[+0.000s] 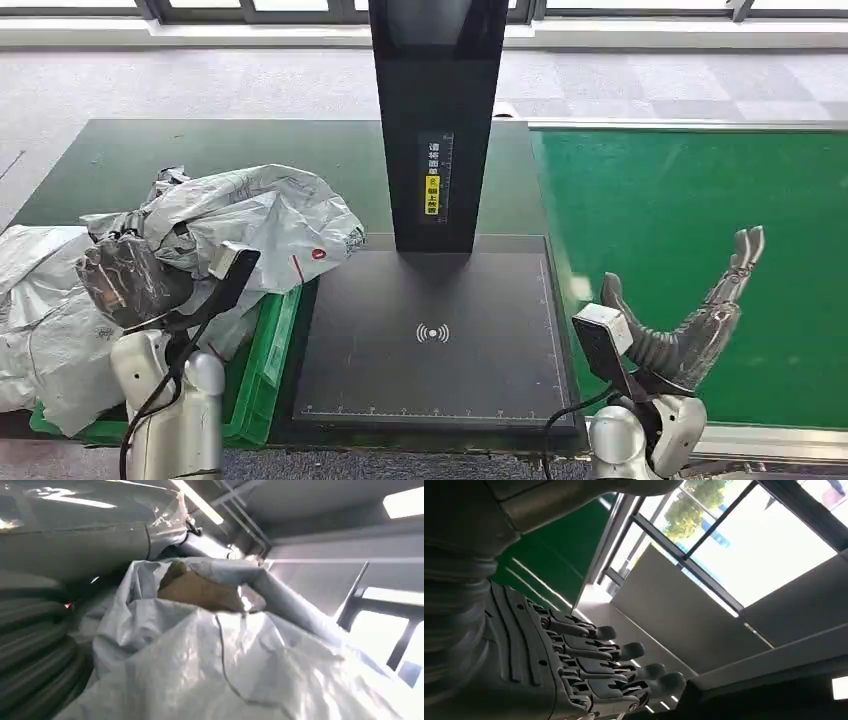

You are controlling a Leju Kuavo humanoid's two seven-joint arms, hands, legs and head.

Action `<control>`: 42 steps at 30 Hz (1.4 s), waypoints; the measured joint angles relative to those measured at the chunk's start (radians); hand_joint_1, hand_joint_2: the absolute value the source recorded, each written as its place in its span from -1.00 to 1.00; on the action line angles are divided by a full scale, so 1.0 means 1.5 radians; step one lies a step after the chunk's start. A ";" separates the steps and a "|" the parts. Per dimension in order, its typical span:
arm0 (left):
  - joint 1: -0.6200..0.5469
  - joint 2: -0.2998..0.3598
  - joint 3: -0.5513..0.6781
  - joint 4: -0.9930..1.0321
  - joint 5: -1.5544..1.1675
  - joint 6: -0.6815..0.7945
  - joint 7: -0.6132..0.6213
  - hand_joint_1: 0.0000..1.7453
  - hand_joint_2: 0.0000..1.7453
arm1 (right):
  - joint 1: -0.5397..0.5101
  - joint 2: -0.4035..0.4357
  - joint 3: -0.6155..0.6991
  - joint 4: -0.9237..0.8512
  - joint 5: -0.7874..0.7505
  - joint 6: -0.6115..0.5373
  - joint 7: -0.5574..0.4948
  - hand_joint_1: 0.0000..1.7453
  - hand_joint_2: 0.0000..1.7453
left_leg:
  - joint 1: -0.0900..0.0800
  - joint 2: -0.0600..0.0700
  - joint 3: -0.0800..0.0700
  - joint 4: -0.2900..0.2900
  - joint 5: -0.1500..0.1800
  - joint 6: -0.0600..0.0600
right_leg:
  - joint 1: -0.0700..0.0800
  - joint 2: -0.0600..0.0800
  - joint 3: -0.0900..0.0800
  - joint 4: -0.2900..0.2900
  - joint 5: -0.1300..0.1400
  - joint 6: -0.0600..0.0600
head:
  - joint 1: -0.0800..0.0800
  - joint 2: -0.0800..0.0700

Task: Moved the parcel from conveyor to table for the left to box.

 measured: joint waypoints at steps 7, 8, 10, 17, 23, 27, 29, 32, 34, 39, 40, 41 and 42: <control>-0.004 -0.001 0.015 0.068 -0.021 0.001 0.057 1.00 1.00 | 0.000 0.000 0.000 0.000 0.000 0.000 -0.002 -1.00 1.00 | 0.000 0.000 0.000 0.000 0.000 0.000 | 0.000 0.000 0.000 0.000 0.000 0.000 | 0.000 0.000; -0.004 -0.001 0.016 0.075 -0.025 0.001 0.071 1.00 1.00 | 0.000 0.000 0.000 0.000 0.000 0.000 -0.003 -1.00 1.00 | 0.000 0.000 0.000 0.000 0.000 0.000 | 0.000 0.000 0.000 0.000 0.000 0.000 | 0.000 0.000; -0.004 0.001 0.016 0.089 -0.027 0.001 0.102 1.00 1.00 | 0.000 0.000 0.000 0.000 0.000 0.000 -0.005 -1.00 1.00 | 0.000 0.000 0.000 0.000 0.000 0.000 | 0.000 0.000 0.000 0.000 0.000 0.000 | 0.000 0.000; -0.001 0.017 0.025 0.110 -0.027 0.002 0.190 1.00 1.00 | -0.001 0.000 0.000 0.000 0.003 0.000 -0.005 -1.00 1.00 | 0.000 0.000 0.000 0.000 0.000 0.000 | 0.000 0.000 0.000 0.000 0.000 0.000 | 0.000 0.000; 0.004 0.006 0.102 0.007 0.090 0.002 0.040 1.00 1.00 | 0.000 0.000 -0.001 0.000 0.005 0.000 0.001 -1.00 1.00 | 0.000 0.000 0.000 0.000 0.000 0.000 | 0.000 0.000 0.000 0.000 0.000 0.000 | 0.000 0.000; 0.005 0.003 0.142 -0.060 0.174 0.002 -0.032 1.00 1.00 | 0.000 0.000 -0.006 0.000 0.002 0.000 -0.001 -1.00 1.00 | 0.001 0.000 -0.001 0.000 0.000 0.000 | 0.001 0.000 0.000 0.000 0.000 0.000 | 0.000 0.000; 0.004 0.003 0.163 -0.090 0.224 0.002 -0.081 1.00 1.00 | 0.001 0.000 -0.009 0.000 0.000 0.000 -0.001 -1.00 1.00 | 0.001 0.000 -0.001 0.000 0.000 0.000 | 0.000 0.000 0.000 0.000 0.000 0.000 | 0.000 0.000; 0.002 0.002 0.202 -0.124 0.293 0.002 -0.151 0.78 1.00 | 0.002 0.000 -0.015 0.000 -0.001 0.000 -0.008 -1.00 1.00 | 0.001 0.000 -0.001 0.000 0.000 0.000 | 0.000 0.000 0.000 0.000 0.000 0.000 | 0.000 0.000; -0.001 0.002 0.227 -0.135 0.329 0.002 -0.194 -1.00 1.00 | 0.002 0.000 -0.018 0.000 -0.001 0.000 -0.010 -1.00 1.00 | 0.001 0.000 -0.001 0.000 0.000 0.000 | 0.000 0.000 0.000 0.000 0.000 0.000 | 0.000 0.000; -0.011 0.000 0.269 -0.130 0.344 0.002 -0.239 -1.00 1.00 | 0.004 0.000 -0.026 -0.002 0.002 0.000 0.005 -1.00 1.00 | 0.000 0.000 0.000 0.000 0.000 0.000 | 0.000 0.000 0.000 0.000 0.000 0.000 | 0.000 0.000; -0.010 0.000 0.270 -0.126 0.344 0.002 -0.239 -1.00 1.00 | 0.005 0.000 -0.027 -0.005 0.002 0.000 0.007 -1.00 1.00 | 0.000 0.000 0.000 0.000 0.000 0.000 | 0.000 0.000 0.000 0.000 0.000 0.000 | 0.000 0.000; -0.009 0.000 0.271 -0.123 0.345 0.002 -0.239 -1.00 1.00 | 0.006 0.000 -0.028 -0.008 0.003 0.000 0.010 -1.00 1.00 | 0.000 0.000 0.000 0.000 0.000 0.000 | 0.000 0.000 0.000 0.000 0.000 0.000 | 0.000 0.000; -0.011 0.004 0.273 -0.115 0.341 0.002 -0.232 -1.00 1.00 | 0.006 0.000 -0.029 -0.011 0.004 0.000 0.012 -1.00 1.00 | 0.000 0.000 0.000 0.000 0.000 0.000 | 0.000 0.000 0.000 0.000 0.000 0.000 | 0.000 0.000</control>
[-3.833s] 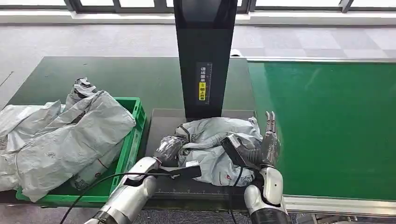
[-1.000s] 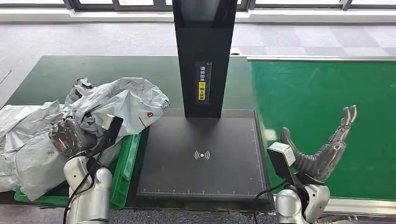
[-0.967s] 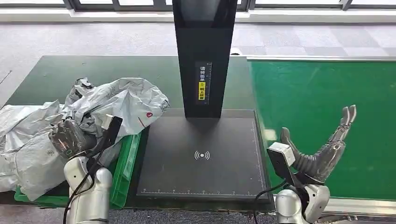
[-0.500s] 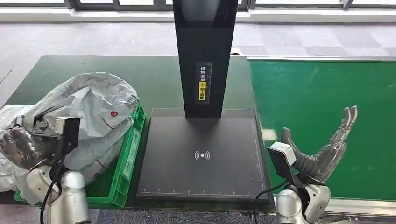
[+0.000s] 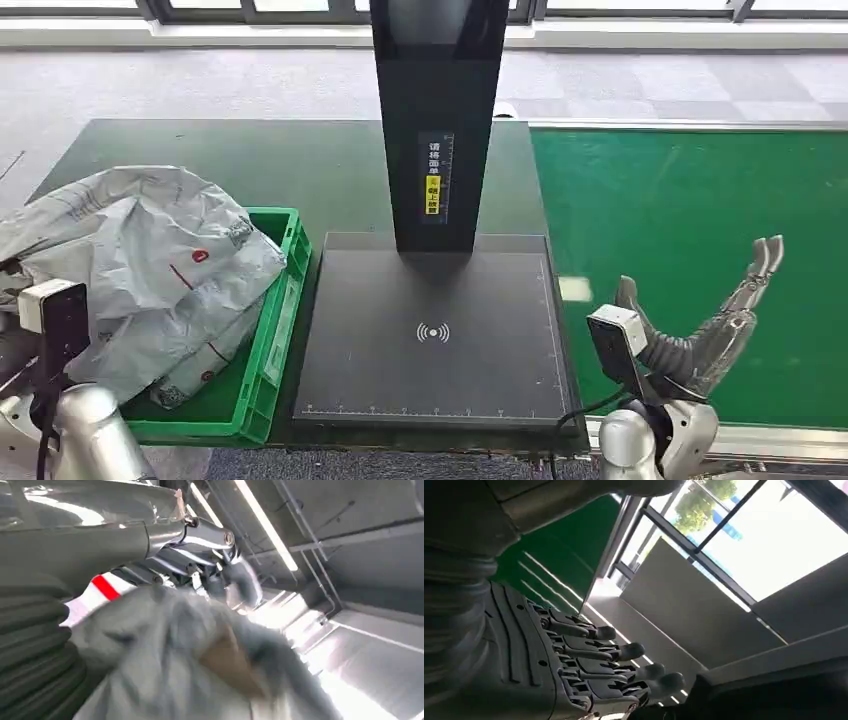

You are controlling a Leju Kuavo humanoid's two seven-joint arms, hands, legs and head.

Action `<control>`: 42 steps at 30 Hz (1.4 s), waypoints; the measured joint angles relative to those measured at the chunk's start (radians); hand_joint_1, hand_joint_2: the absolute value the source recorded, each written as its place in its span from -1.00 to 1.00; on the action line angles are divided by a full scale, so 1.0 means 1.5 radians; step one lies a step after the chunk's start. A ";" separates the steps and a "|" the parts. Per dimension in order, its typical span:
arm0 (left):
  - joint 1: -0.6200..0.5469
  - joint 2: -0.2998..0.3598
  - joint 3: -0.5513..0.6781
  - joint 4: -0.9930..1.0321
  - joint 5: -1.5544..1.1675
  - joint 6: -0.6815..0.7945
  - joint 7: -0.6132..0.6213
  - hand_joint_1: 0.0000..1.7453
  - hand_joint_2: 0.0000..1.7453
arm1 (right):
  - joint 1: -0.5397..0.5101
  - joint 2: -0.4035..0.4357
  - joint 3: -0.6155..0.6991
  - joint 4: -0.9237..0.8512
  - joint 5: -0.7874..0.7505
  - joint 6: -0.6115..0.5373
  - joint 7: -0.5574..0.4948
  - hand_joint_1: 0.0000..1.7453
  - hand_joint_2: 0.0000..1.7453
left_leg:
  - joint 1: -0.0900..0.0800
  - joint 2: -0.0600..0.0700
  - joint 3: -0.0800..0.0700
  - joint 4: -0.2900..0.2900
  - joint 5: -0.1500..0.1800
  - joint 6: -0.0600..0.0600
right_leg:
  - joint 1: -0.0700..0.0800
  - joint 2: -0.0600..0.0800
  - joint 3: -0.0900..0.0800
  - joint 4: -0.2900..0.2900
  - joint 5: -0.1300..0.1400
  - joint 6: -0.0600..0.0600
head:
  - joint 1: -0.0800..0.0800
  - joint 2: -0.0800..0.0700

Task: Moved the parcel from conveyor to table for the left to box.

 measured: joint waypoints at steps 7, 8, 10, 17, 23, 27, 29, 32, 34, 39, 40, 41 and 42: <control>0.011 -0.007 -0.057 -0.003 -0.131 0.000 0.163 -1.00 1.00 | 0.001 0.002 -0.004 -0.005 0.000 0.000 -0.002 -1.00 1.00 | 0.000 0.000 0.000 0.000 0.000 0.000 | 0.000 0.000 0.000 0.000 0.000 0.000 | 0.000 0.000; 0.013 -0.008 -0.069 -0.002 -0.131 0.000 0.164 -1.00 1.00 | 0.002 0.002 -0.005 -0.006 0.001 0.000 -0.001 -1.00 1.00 | 0.000 0.000 0.000 0.000 0.000 0.000 | 0.000 0.000 0.000 0.000 0.000 0.000 | 0.000 0.000; 0.014 -0.010 -0.083 0.000 -0.129 0.000 0.161 -1.00 1.00 | 0.002 0.002 -0.006 -0.007 -0.001 0.000 -0.003 -1.00 1.00 | 0.000 0.000 0.000 0.000 0.000 0.000 | 0.000 0.000 0.000 0.000 0.000 0.000 | 0.000 0.000; 0.014 -0.011 -0.096 0.010 -0.098 0.000 0.135 -1.00 -1.00 | 0.002 0.002 -0.008 -0.007 -0.003 0.000 -0.012 -1.00 1.00 | 0.000 0.000 0.000 0.000 0.000 0.000 | 0.000 0.000 0.000 0.000 0.000 0.000 | 0.000 0.000; 0.012 -0.011 -0.080 0.013 0.067 0.000 0.007 -1.00 -1.00 | 0.002 0.002 -0.009 -0.007 -0.001 0.000 -0.011 -1.00 1.00 | 0.000 0.000 0.000 0.000 0.000 0.000 | 0.000 0.000 0.000 0.000 0.000 0.000 | 0.000 0.000; 0.008 -0.011 -0.051 0.017 0.170 0.000 -0.092 -1.00 -1.00 | 0.002 0.002 -0.010 -0.007 0.002 0.000 -0.010 -1.00 1.00 | 0.000 0.000 0.000 0.000 0.000 0.000 | 0.000 0.000 0.000 0.000 0.000 0.000 | 0.000 0.000; 0.008 -0.011 -0.043 0.016 0.188 0.000 -0.103 -1.00 -1.00 | 0.002 0.002 -0.010 -0.007 0.002 0.000 -0.010 -1.00 1.00 | 0.000 0.000 0.000 0.000 0.000 0.000 | 0.000 0.000 0.000 0.000 0.000 0.000 | 0.000 0.000; 0.007 -0.011 -0.037 0.016 0.192 0.000 -0.108 -1.00 -1.00 | 0.002 0.002 -0.010 -0.007 0.002 0.000 -0.010 -1.00 1.00 | 0.000 0.000 0.000 0.000 0.000 0.000 | 0.000 0.000 0.000 0.000 0.000 0.000 | 0.000 0.000; 0.007 -0.011 -0.034 0.015 0.200 0.000 -0.108 -1.00 -1.00 | 0.002 0.002 -0.010 -0.007 0.002 0.000 -0.010 -1.00 1.00 | 0.000 0.000 0.000 0.000 0.000 0.000 | 0.000 0.000 0.000 0.000 0.000 0.000 | 0.000 0.000; 0.007 -0.011 -0.029 0.006 0.221 0.000 -0.108 -1.00 -1.00 | 0.002 0.002 -0.011 -0.007 0.002 0.000 -0.010 -1.00 1.00 | 0.000 0.000 0.000 0.000 0.000 0.000 | 0.000 0.000 0.000 0.000 0.000 0.000 | 0.000 0.000; 0.007 -0.011 -0.028 0.003 0.226 0.000 -0.108 -1.00 -1.00 | 0.002 0.002 -0.011 -0.006 0.003 0.000 -0.010 -1.00 1.00 | 0.000 0.000 0.000 0.000 0.000 0.000 | 0.000 0.000 0.000 0.000 0.000 0.000 | 0.000 0.000; 0.007 -0.011 -0.028 0.001 0.229 0.000 -0.108 -1.00 -1.00 | 0.002 0.002 -0.012 -0.006 0.003 0.000 -0.010 -1.00 1.00 | 0.000 0.000 0.000 0.000 0.000 0.000 | 0.000 0.000 0.000 0.000 0.000 0.000 | 0.000 0.000; 0.007 -0.011 -0.027 -0.001 0.234 0.000 -0.108 -1.00 -1.00 | 0.002 0.002 -0.012 -0.006 0.003 0.000 -0.009 -1.00 1.00 | 0.000 0.000 0.000 0.000 0.000 0.000 | 0.000 0.000 0.000 0.000 0.000 0.000 | 0.000 0.000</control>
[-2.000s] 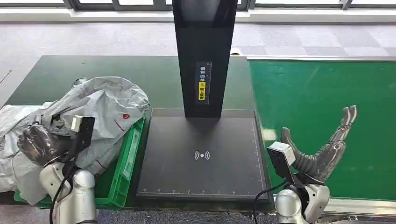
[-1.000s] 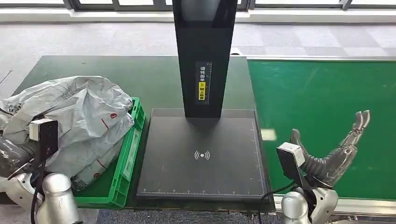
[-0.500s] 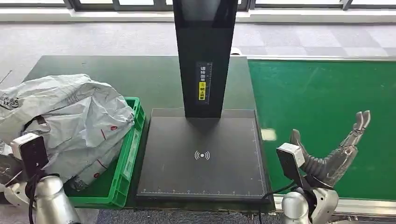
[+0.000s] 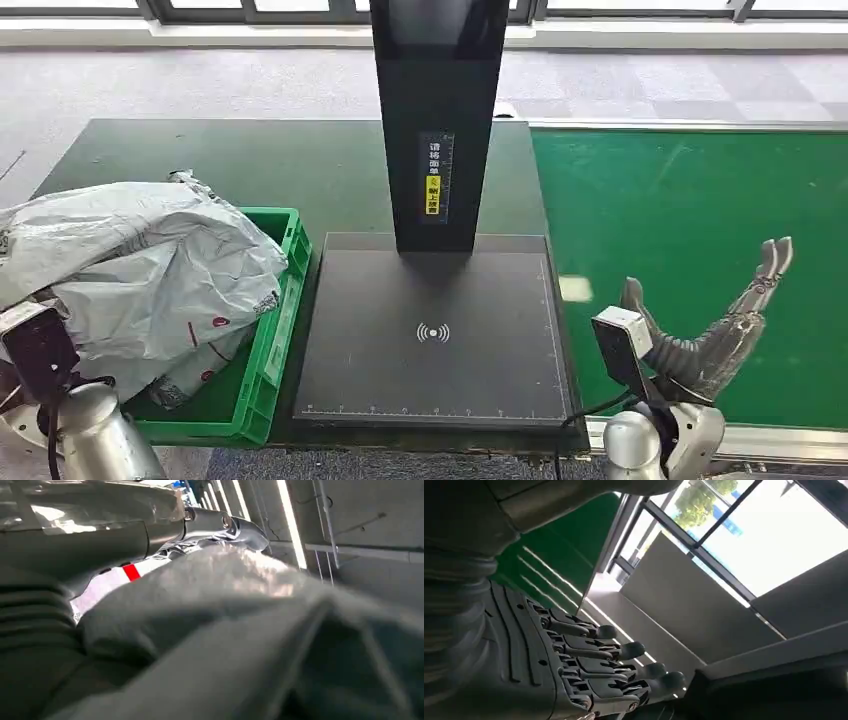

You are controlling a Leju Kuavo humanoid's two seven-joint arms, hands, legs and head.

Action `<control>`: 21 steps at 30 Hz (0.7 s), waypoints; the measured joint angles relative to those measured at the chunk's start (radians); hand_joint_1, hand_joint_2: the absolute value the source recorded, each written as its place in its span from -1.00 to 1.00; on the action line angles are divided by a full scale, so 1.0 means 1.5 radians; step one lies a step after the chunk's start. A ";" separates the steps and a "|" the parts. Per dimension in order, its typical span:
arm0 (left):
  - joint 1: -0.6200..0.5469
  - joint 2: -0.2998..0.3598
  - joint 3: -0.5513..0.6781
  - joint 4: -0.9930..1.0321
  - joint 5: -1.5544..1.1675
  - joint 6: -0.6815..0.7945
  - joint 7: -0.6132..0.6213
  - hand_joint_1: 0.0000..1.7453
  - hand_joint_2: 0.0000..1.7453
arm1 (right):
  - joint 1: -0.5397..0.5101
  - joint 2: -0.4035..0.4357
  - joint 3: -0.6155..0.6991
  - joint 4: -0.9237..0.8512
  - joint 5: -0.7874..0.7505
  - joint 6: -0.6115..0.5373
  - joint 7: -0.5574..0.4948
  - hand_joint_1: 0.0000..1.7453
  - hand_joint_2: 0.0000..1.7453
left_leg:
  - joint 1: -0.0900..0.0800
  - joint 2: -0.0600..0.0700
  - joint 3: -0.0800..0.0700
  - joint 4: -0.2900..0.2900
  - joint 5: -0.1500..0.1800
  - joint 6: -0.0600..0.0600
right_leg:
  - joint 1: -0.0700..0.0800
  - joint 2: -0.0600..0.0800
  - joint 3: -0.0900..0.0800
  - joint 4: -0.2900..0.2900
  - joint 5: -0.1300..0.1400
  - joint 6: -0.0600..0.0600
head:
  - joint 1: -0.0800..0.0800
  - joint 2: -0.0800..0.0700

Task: Moved the parcel from conveyor to table for the left to box.

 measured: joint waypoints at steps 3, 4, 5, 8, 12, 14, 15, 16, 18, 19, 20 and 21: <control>0.000 0.000 0.003 -0.007 0.021 0.000 0.000 -1.00 -1.00 | 0.000 0.000 -0.001 0.000 0.001 0.000 0.001 -1.00 1.00 | 0.000 0.000 0.000 0.000 0.000 0.000 | 0.000 0.000 0.000 0.000 0.000 0.000 | 0.000 0.000; 0.000 0.000 0.004 -0.008 0.028 0.000 0.000 -1.00 -1.00 | 0.000 0.000 -0.001 0.000 0.001 0.000 0.001 -1.00 1.00 | 0.000 0.000 0.000 0.000 0.000 0.000 | 0.000 0.000 0.000 0.000 0.000 0.000 | 0.000 0.000; 0.000 0.000 0.004 -0.010 0.036 0.000 0.000 -1.00 -1.00 | 0.000 0.000 -0.001 0.001 0.001 0.000 0.002 -1.00 1.00 | 0.000 0.000 0.000 0.000 0.000 0.000 | 0.000 0.000 0.000 0.000 0.000 0.000 | 0.000 0.000; 0.002 0.000 0.005 -0.011 0.048 0.000 0.000 -1.00 1.00 | 0.001 0.000 -0.001 0.001 0.004 0.000 0.011 -1.00 1.00 | 0.000 0.000 0.000 0.000 0.000 0.000 | 0.000 0.000 0.000 0.000 0.000 0.000 | 0.000 0.000; 0.003 0.000 0.006 -0.007 0.043 0.000 0.000 -1.00 1.00 | 0.001 0.000 -0.003 0.001 0.004 0.000 0.009 -1.00 1.00 | 0.000 0.000 0.000 0.000 0.000 0.000 | 0.000 0.000 0.000 0.000 0.000 0.000 | 0.000 0.000; 0.003 0.000 0.006 -0.001 0.035 0.000 0.000 -1.00 1.00 | 0.001 0.000 -0.003 0.001 0.004 0.000 0.009 -1.00 1.00 | 0.000 0.000 0.000 0.000 0.000 0.000 | 0.000 0.000 0.000 0.000 0.000 0.000 | 0.000 0.000; 0.003 0.000 0.006 0.003 0.029 0.000 0.000 -1.00 1.00 | 0.001 0.000 -0.003 0.002 0.006 0.000 0.009 -1.00 1.00 | 0.000 0.000 0.000 0.000 0.000 0.000 | 0.000 0.000 0.000 0.000 0.000 0.000 | 0.000 0.000; 0.003 0.000 0.006 0.005 0.025 0.000 0.000 -1.00 1.00 | 0.001 0.000 -0.003 0.003 0.008 0.000 0.010 -1.00 1.00 | 0.000 0.000 0.000 0.000 0.000 0.000 | 0.000 0.000 0.000 0.000 0.000 0.000 | 0.000 0.000; 0.002 -0.001 0.006 0.014 0.009 0.000 0.000 -1.00 1.00 | 0.000 0.000 -0.003 0.007 0.013 0.000 0.011 -1.00 1.00 | 0.000 0.000 0.000 0.000 0.000 0.000 | 0.000 0.000 0.000 0.000 0.000 0.000 | 0.000 0.000; 0.002 -0.001 0.006 0.020 -0.002 0.000 0.000 -1.00 1.00 | 0.000 0.000 -0.003 0.008 0.015 0.000 0.011 -1.00 1.00 | 0.000 0.000 0.000 0.000 0.000 0.000 | 0.000 0.000 0.000 0.000 0.000 0.000 | 0.000 0.000; 0.001 -0.001 0.006 0.029 -0.021 0.000 0.001 -1.00 1.00 | 0.000 0.000 -0.003 0.010 0.016 0.000 0.011 -1.00 1.00 | 0.000 0.000 0.000 0.000 0.000 0.000 | 0.000 0.000 0.000 0.000 0.000 0.000 | 0.000 0.000; -0.003 -0.001 0.007 0.039 -0.051 0.000 0.005 -1.00 1.00 | 0.000 0.000 -0.003 0.012 0.017 0.000 0.011 -1.00 1.00 | 0.000 0.000 0.000 0.000 0.000 0.000 | 0.000 0.000 0.000 0.000 0.000 0.000 | 0.000 0.000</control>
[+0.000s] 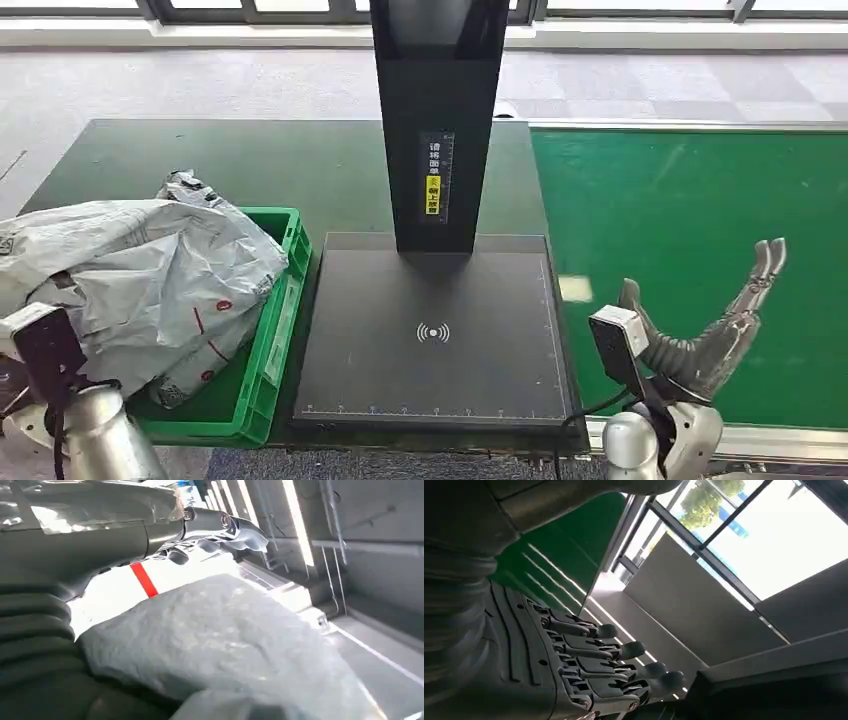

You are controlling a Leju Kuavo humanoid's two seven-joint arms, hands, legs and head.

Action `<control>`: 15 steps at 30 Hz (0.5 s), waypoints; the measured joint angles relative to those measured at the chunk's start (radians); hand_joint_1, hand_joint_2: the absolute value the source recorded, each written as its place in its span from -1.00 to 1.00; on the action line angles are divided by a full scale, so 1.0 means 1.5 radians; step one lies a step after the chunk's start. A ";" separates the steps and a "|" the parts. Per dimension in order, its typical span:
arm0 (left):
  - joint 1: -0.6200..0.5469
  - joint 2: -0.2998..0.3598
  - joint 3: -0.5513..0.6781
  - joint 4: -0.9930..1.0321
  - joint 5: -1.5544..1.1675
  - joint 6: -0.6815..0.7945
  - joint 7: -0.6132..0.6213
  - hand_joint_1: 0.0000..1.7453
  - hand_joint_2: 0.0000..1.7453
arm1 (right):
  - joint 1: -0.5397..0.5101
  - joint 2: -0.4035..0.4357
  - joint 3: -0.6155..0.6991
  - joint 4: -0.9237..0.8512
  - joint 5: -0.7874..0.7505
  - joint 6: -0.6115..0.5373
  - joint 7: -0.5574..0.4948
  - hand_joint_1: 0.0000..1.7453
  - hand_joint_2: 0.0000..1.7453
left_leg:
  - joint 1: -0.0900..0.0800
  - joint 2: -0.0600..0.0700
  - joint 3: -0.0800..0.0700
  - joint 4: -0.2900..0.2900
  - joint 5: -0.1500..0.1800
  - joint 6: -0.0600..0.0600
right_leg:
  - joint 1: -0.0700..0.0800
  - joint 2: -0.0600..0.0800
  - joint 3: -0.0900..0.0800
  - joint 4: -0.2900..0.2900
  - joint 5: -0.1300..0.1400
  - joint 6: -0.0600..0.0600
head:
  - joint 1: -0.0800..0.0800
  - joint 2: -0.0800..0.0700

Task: Moved the parcel from conveyor to table for the left to box.

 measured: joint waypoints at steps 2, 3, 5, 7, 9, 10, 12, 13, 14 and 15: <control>-0.013 -0.001 0.002 0.026 -0.056 0.000 0.008 -1.00 1.00 | 0.000 0.000 0.000 0.003 0.003 0.000 0.000 -1.00 1.00 | 0.000 0.000 0.000 0.000 0.000 0.000 | 0.000 -0.001 0.000 0.000 0.000 0.000 | 0.000 0.000; -0.022 -0.001 0.003 0.041 -0.083 0.000 0.010 -1.00 1.00 | -0.001 0.000 0.001 0.005 0.003 0.000 0.000 -1.00 1.00 | 0.000 0.000 0.000 0.000 0.000 0.000 | 0.000 -0.001 0.001 0.000 0.000 0.000 | 0.000 0.000; -0.038 -0.001 0.008 0.072 -0.112 0.000 0.012 -1.00 1.00 | -0.001 0.000 0.001 0.009 0.004 0.000 0.000 -1.00 1.00 | 0.000 0.000 0.000 0.000 0.000 0.000 | 0.000 -0.001 0.001 0.000 0.000 0.000 | 0.000 0.000; -0.046 -0.001 0.010 0.091 -0.125 0.000 0.017 -1.00 1.00 | -0.001 0.000 0.001 0.012 0.005 0.000 0.000 -1.00 1.00 | 0.000 0.000 0.000 0.000 0.000 0.000 | 0.000 -0.001 0.001 0.000 0.000 0.000 | 0.000 0.000; -0.058 -0.001 0.013 0.112 -0.144 0.000 0.021 -1.00 1.00 | -0.002 0.000 0.002 0.016 0.005 0.000 0.000 -1.00 1.00 | 0.000 -0.001 0.000 0.000 0.000 0.000 | 0.000 -0.001 0.001 0.000 0.000 0.000 | 0.000 0.000; -0.063 -0.001 0.015 0.121 -0.151 0.000 0.022 -1.00 1.00 | -0.002 0.000 0.002 0.018 0.005 0.000 0.000 -1.00 1.00 | 0.000 -0.001 0.000 0.000 0.000 0.000 | 0.000 -0.001 0.001 0.000 0.000 0.000 | 0.000 0.000; -0.073 -0.001 0.023 0.138 -0.161 0.000 0.017 -1.00 1.00 | -0.002 0.000 0.003 0.022 0.008 0.000 0.002 -1.00 1.00 | 0.000 -0.001 0.000 0.000 0.000 0.000 | 0.000 -0.001 0.001 0.000 0.000 0.000 | 0.000 0.000; -0.077 -0.001 0.029 0.145 -0.161 0.000 0.012 -1.00 1.00 | -0.003 0.000 0.004 0.024 0.009 0.000 0.001 -1.00 1.00 | 0.000 -0.001 0.000 0.000 0.000 0.000 | 0.000 -0.001 0.001 0.000 0.000 0.000 | 0.000 0.000; -0.080 -0.001 0.036 0.150 -0.159 0.000 0.005 -1.00 1.00 | -0.003 0.000 0.005 0.026 0.009 0.000 -0.001 -1.00 1.00 | 0.000 0.000 0.000 0.000 0.000 0.000 | 0.000 -0.001 0.001 0.000 0.000 0.000 | 0.000 0.000; -0.082 -0.001 0.042 0.153 -0.155 0.000 0.001 -1.00 1.00 | -0.003 0.000 0.006 0.029 0.009 0.000 -0.003 -1.00 1.00 | 0.000 0.000 0.000 0.000 0.000 0.000 | 0.000 -0.001 0.001 0.000 0.000 0.000 | 0.000 0.000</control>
